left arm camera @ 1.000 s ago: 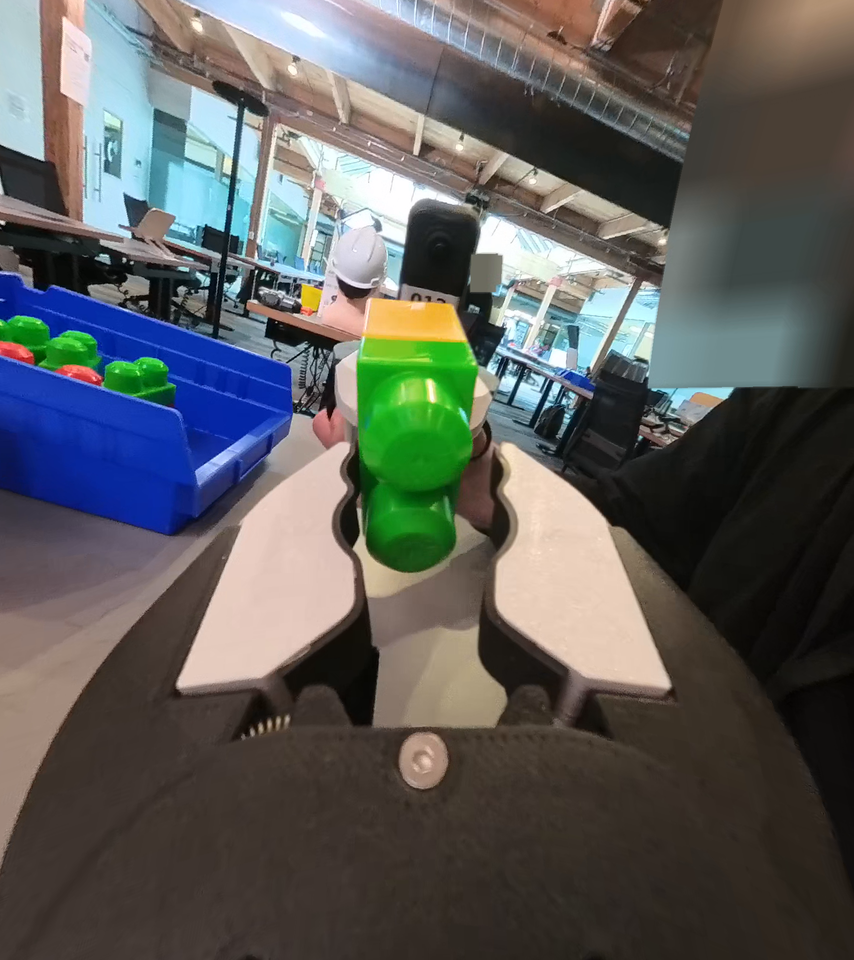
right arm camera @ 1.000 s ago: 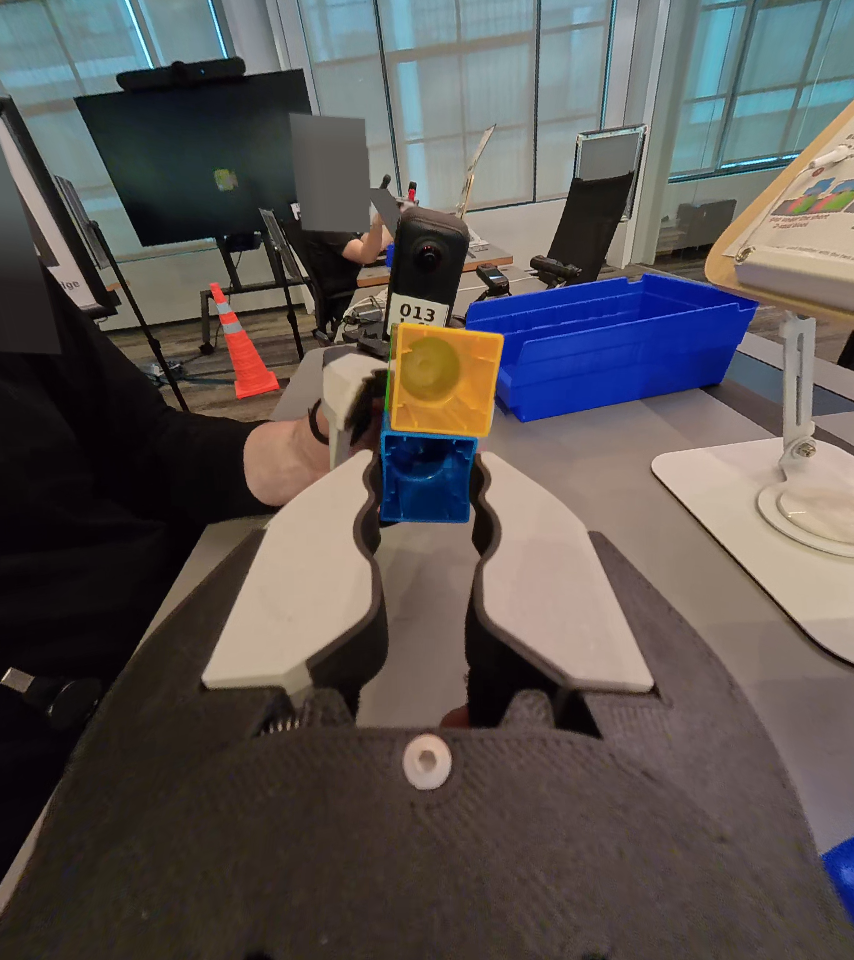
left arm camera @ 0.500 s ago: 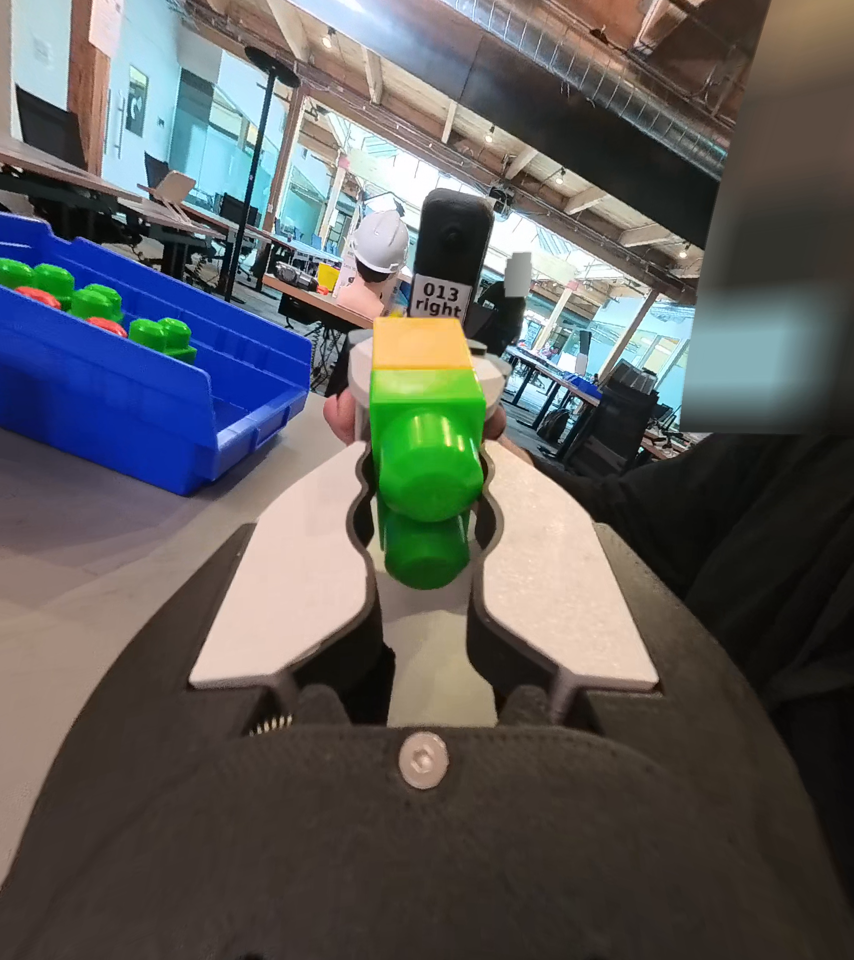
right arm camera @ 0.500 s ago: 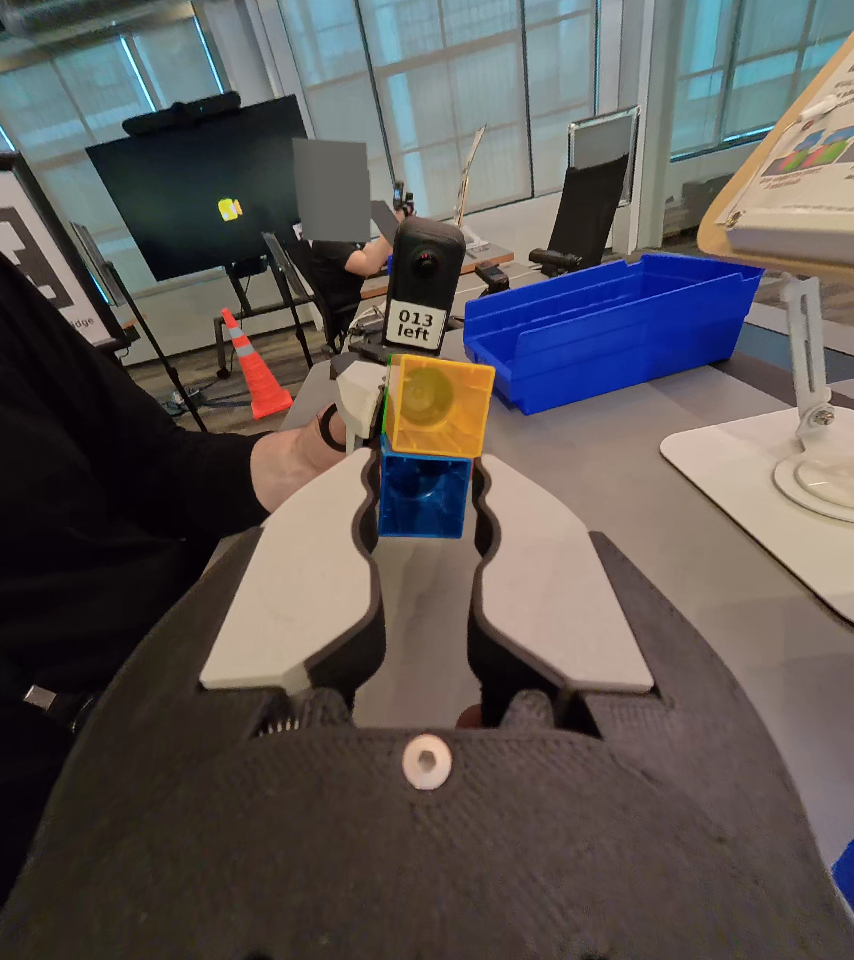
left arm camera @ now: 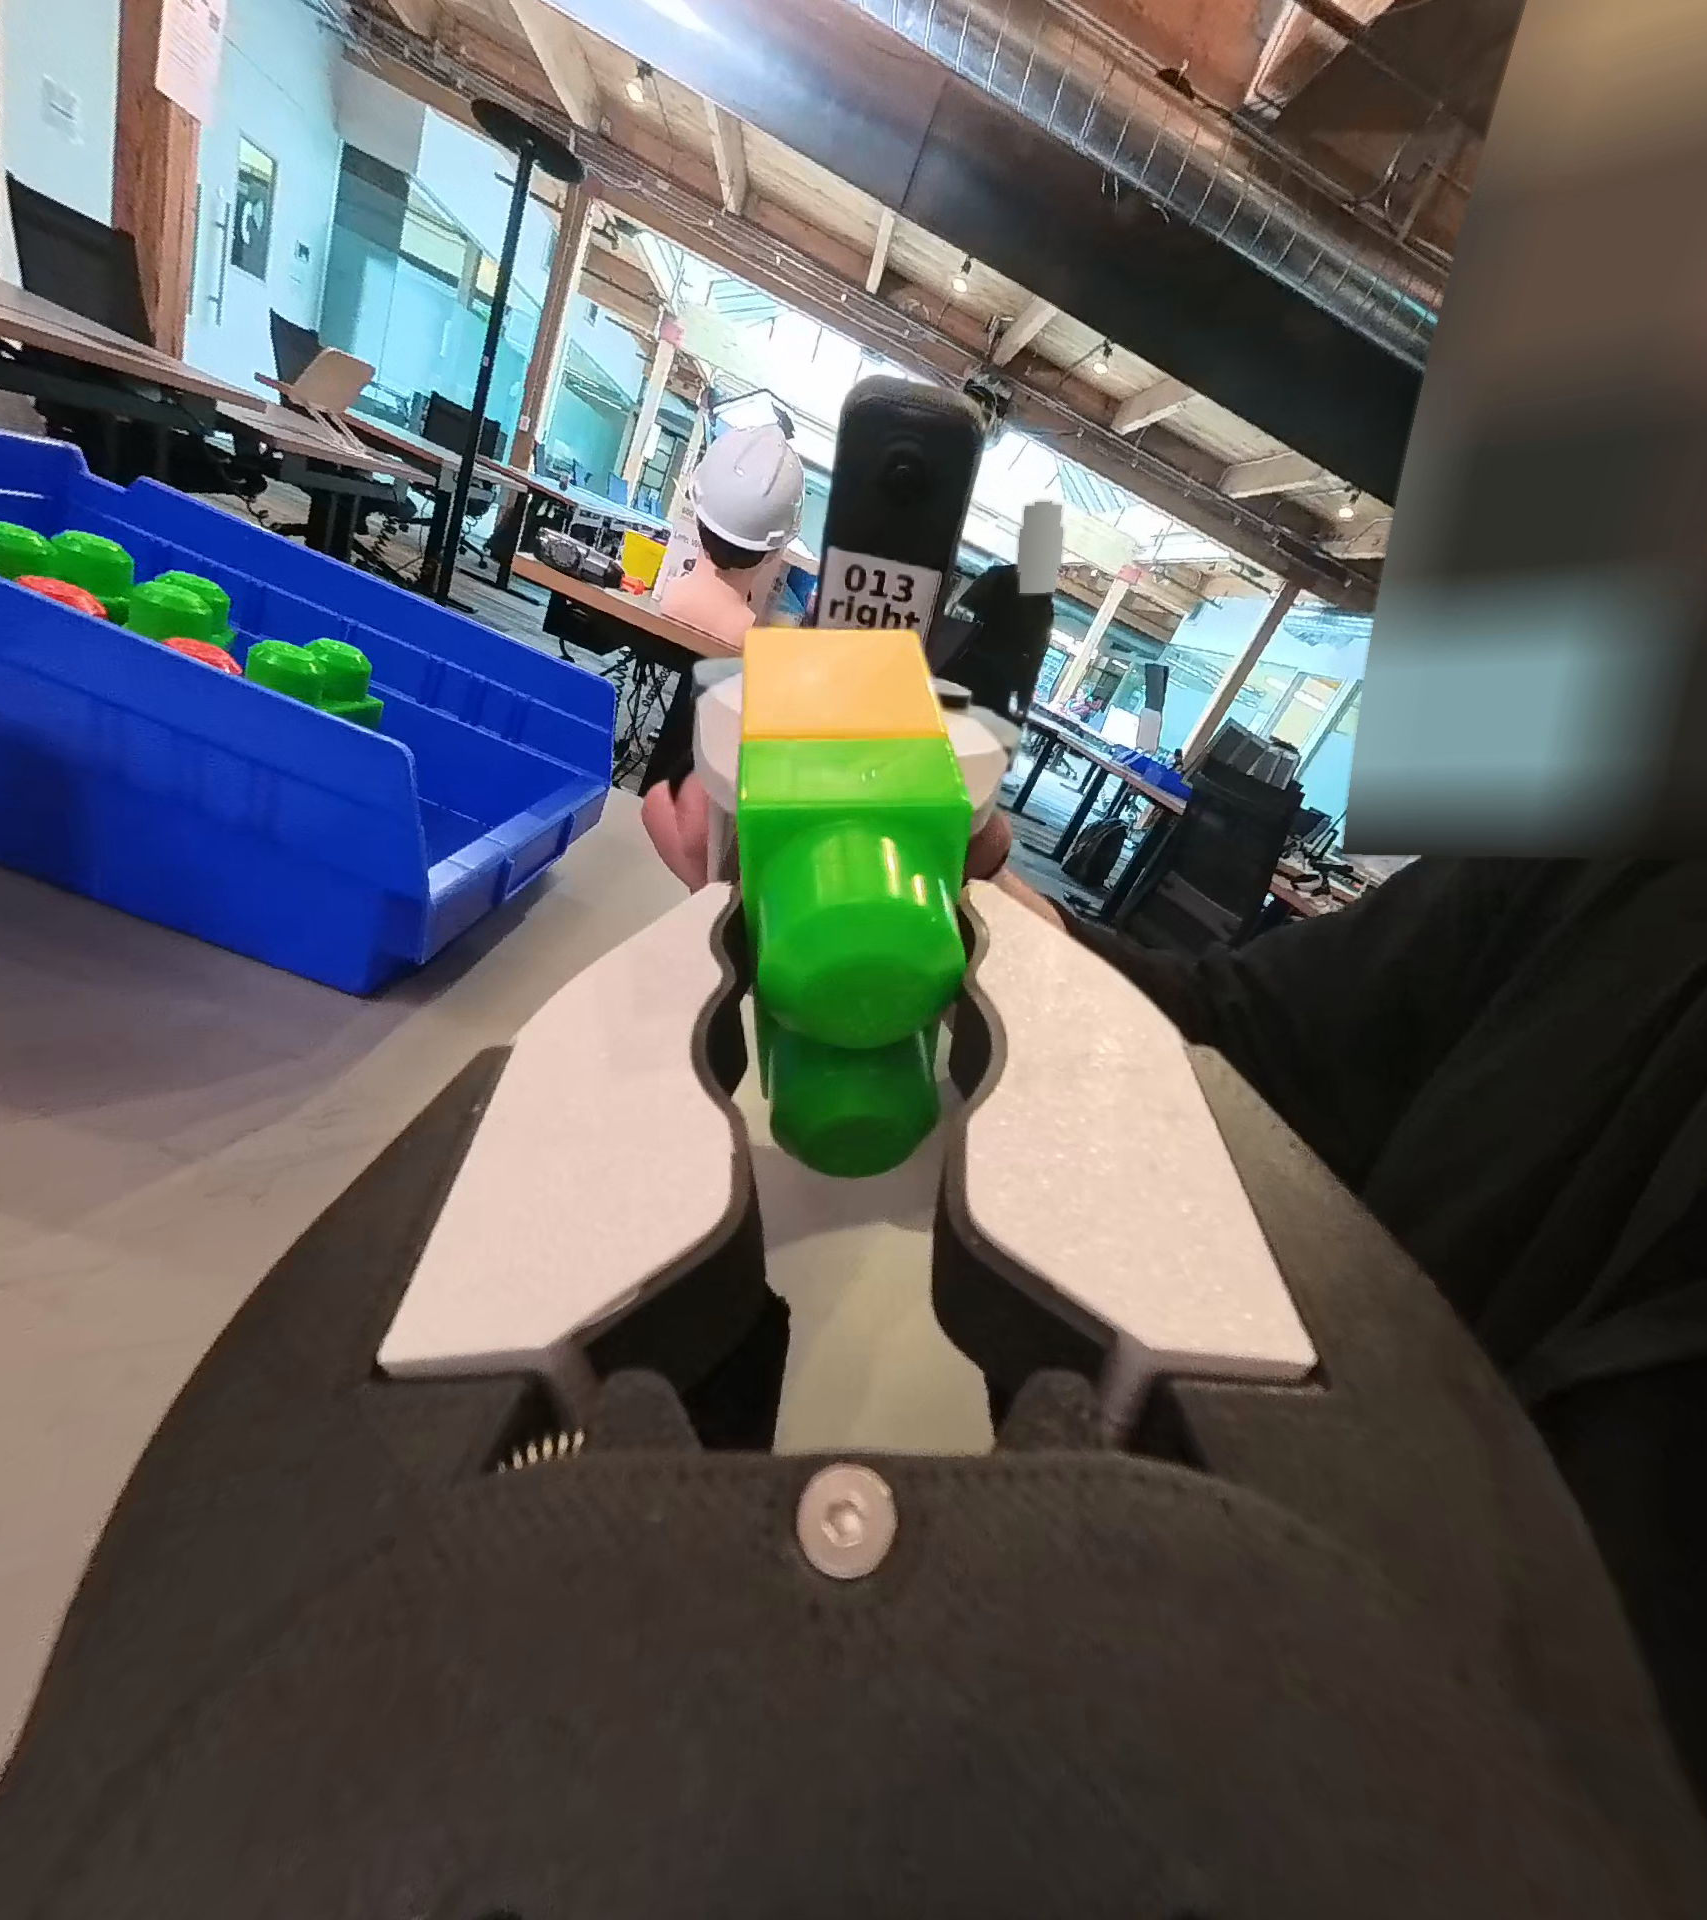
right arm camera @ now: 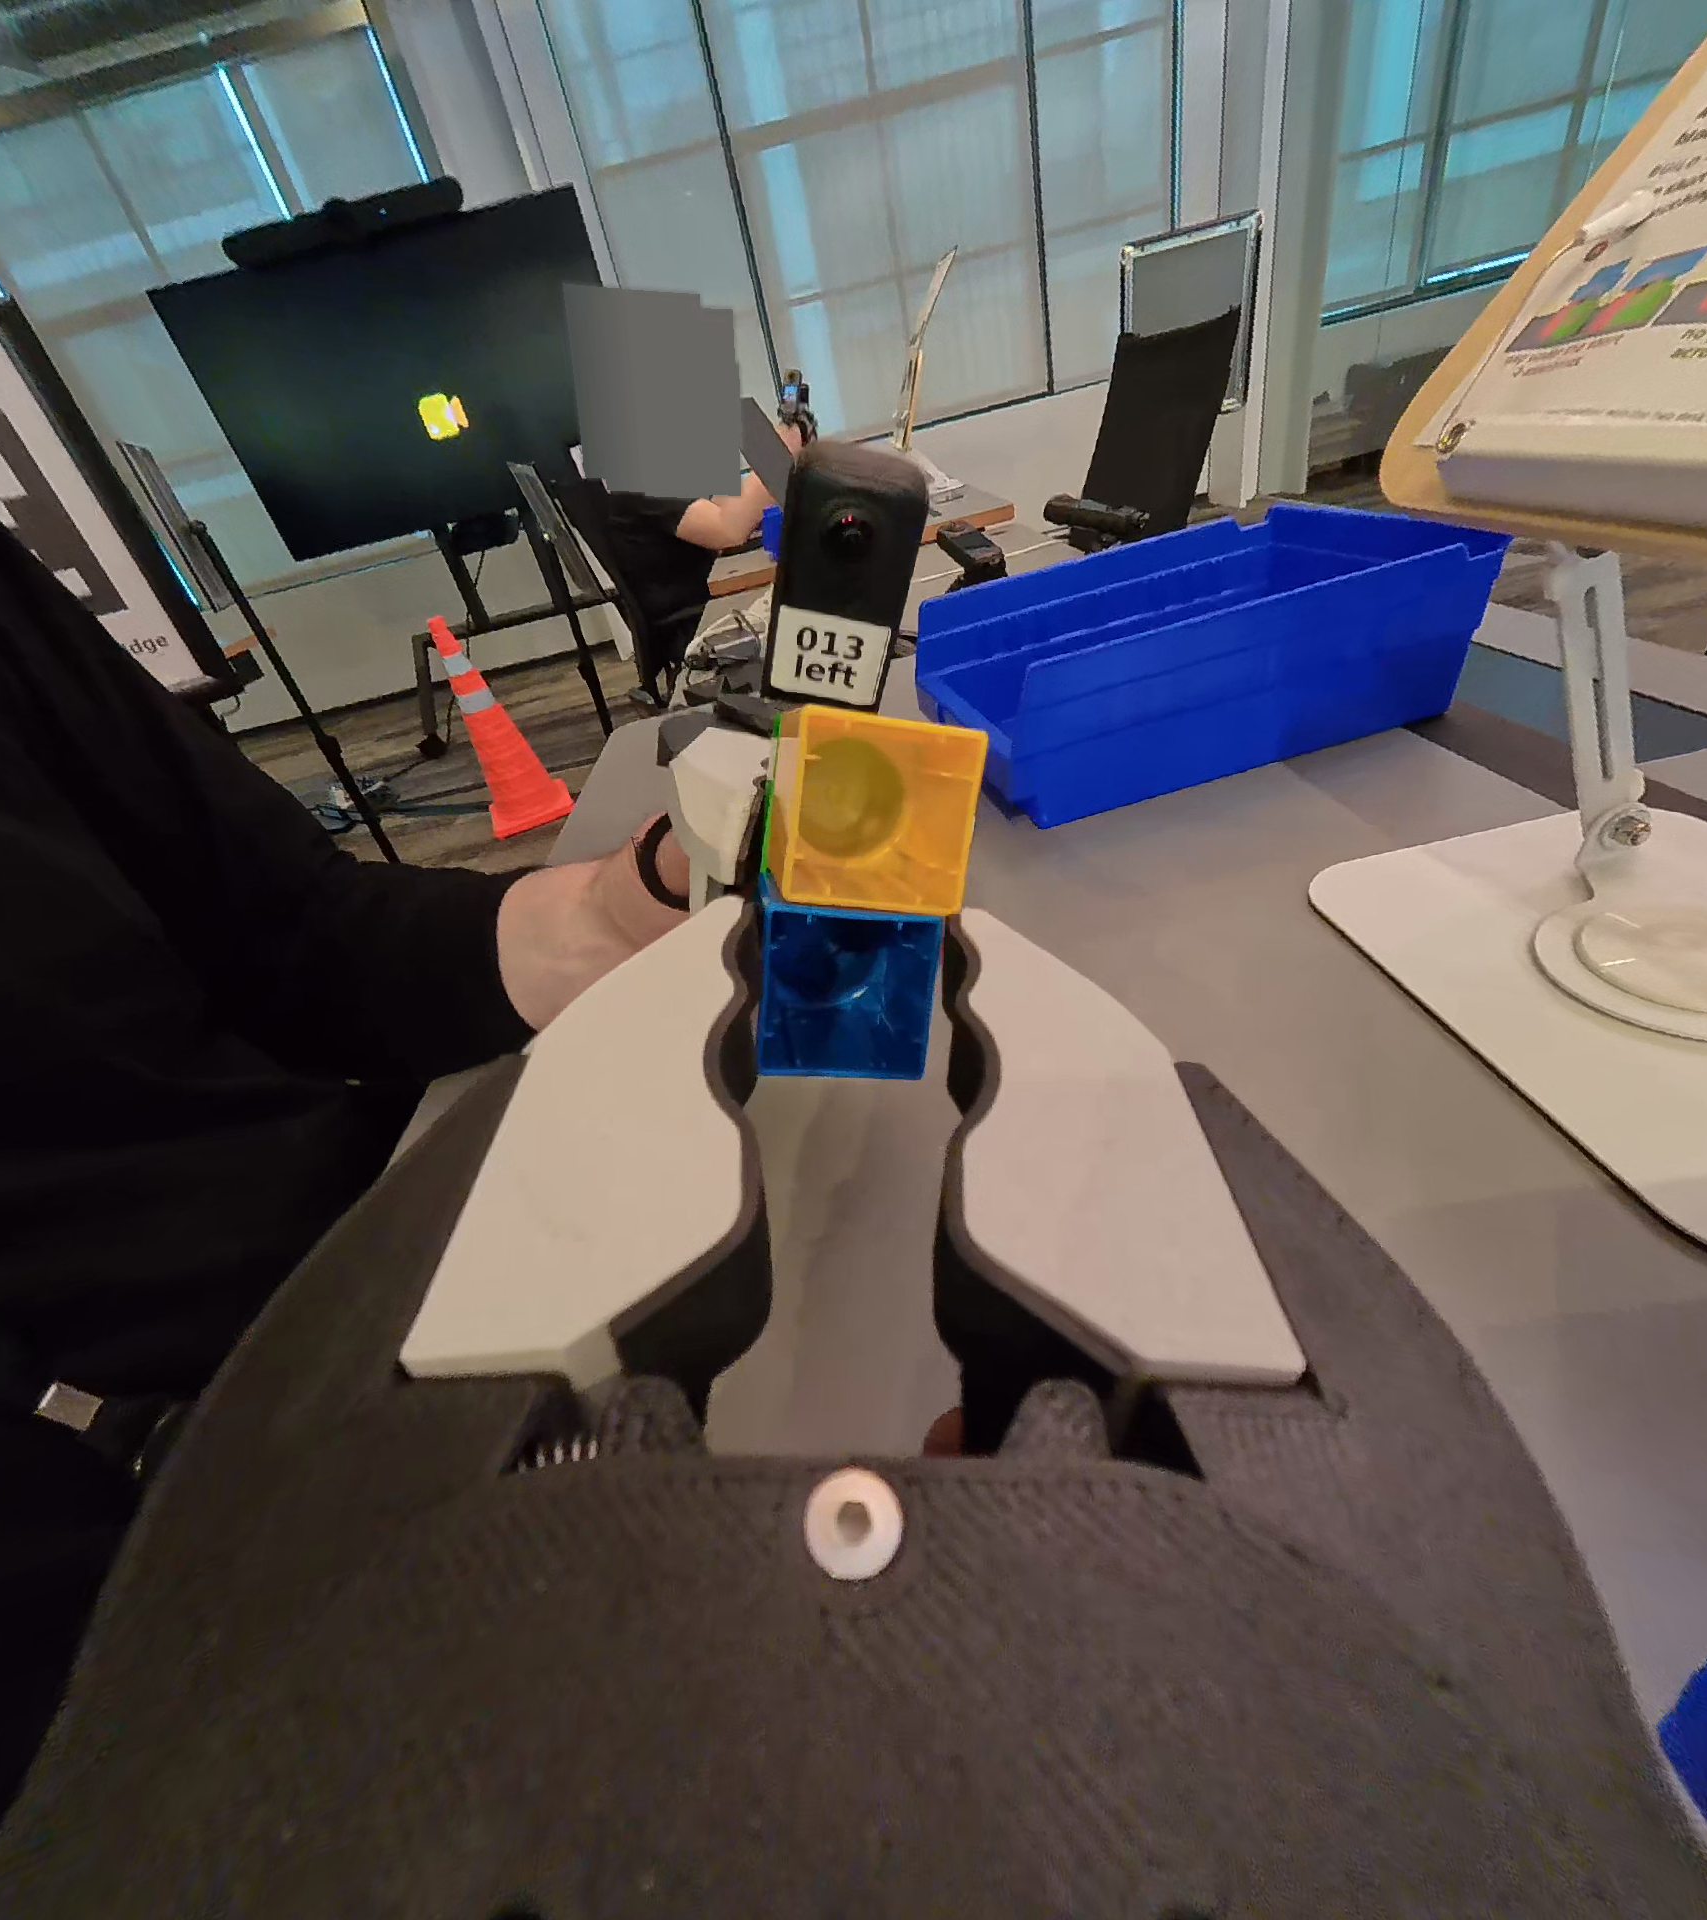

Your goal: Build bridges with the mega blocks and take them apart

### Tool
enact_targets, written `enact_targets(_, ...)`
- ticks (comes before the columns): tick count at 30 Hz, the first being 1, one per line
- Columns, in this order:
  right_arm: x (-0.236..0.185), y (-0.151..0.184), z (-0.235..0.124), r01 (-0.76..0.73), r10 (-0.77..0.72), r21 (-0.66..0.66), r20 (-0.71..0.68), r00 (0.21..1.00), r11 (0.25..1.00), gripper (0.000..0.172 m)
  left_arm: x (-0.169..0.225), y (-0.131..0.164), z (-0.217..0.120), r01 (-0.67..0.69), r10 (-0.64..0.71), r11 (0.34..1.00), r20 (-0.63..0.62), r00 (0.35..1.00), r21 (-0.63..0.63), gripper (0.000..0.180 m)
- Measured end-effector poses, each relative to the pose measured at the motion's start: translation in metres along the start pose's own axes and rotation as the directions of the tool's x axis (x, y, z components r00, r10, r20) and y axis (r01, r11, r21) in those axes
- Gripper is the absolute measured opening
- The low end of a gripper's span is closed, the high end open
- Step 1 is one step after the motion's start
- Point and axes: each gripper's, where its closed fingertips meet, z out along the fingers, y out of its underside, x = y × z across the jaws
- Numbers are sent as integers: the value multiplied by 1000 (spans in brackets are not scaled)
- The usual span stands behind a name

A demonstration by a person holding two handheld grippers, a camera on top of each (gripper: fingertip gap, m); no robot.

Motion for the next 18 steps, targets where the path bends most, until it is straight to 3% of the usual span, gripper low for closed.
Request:
enact_targets(12,1,2,0,-36,36,-11,27,999,999,59,0,10,5,1,-1,998,-8,1000,-63,36)
enact_targets(15,-1,2,1,-12,13,-8,20,1000,1000,35,1,12,7,-4,4,998,-8,1000,-70,36)
enact_targets(18,0,4,1,-7,7,-18,11,1000,1000,34,-1,11,7,-7,7,998,6,1000,-57,36)
